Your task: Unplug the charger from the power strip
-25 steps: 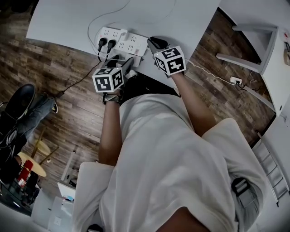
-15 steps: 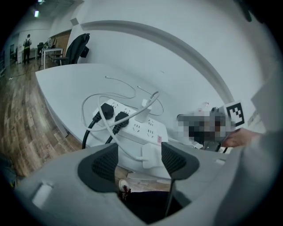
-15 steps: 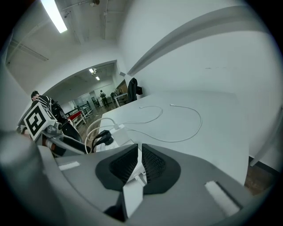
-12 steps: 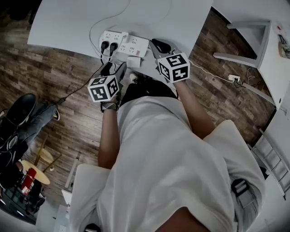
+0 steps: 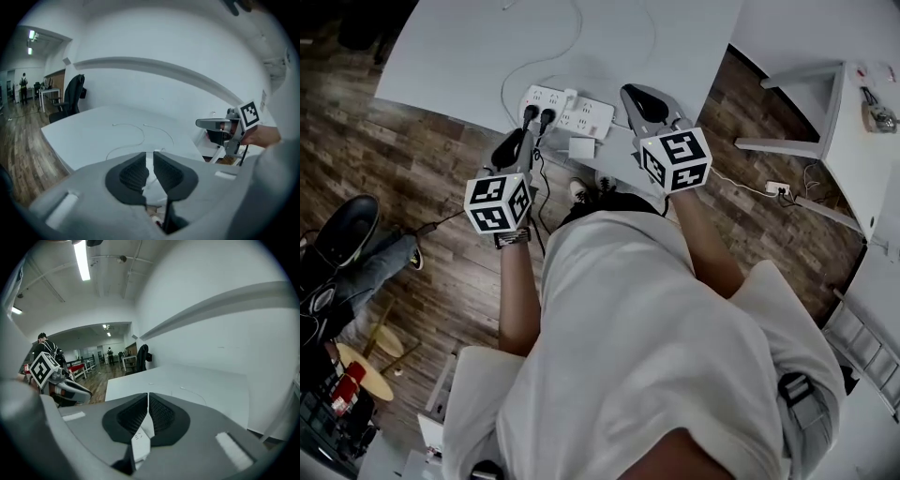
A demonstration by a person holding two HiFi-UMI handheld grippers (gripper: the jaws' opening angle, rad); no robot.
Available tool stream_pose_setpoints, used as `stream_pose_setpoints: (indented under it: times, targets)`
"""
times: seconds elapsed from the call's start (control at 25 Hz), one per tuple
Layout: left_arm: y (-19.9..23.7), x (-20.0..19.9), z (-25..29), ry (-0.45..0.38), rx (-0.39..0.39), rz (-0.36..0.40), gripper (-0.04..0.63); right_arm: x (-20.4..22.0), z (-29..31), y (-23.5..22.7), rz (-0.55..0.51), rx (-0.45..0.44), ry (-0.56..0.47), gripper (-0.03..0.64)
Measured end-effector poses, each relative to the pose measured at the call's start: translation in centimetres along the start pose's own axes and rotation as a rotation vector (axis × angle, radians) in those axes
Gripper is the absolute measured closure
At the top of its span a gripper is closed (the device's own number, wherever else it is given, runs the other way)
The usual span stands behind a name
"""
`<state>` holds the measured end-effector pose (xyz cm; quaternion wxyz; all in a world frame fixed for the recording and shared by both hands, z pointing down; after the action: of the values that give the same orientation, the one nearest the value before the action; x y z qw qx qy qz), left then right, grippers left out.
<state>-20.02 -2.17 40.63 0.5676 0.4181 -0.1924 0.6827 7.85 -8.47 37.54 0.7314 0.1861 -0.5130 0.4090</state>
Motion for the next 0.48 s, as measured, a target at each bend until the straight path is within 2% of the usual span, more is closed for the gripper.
stream_pose_setpoints:
  times: [0.12,0.24,0.48]
  targets:
    - [0.2,-3.1,-1.2,-0.129,-0.043,0.043,0.591,-2.4,-0.6,0.4,-0.033,0.006,-0.061,0.609]
    - [0.1,-6.1,-2.3,-0.226,-0.057,0.085,0.591,-4.7,-1.2,0.7,-0.056,0.005,-0.116,0.612]
    - [-1.1,-10.8,-3.4,-0.359,-0.055,0.204,0.591,-9.4,-2.2,1.1,-0.136,0.009,-0.227,0.614]
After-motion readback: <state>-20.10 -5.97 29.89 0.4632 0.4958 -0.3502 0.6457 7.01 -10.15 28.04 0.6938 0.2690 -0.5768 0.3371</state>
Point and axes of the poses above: the fingertips, and each gripper's own axes: z forward along the fingers, y to its left, x out of its underside, the point moved 10 cm from there along -z, backward along the fingers, and after that the axes turned 3 degrees about -x, right-handed, at the moved point
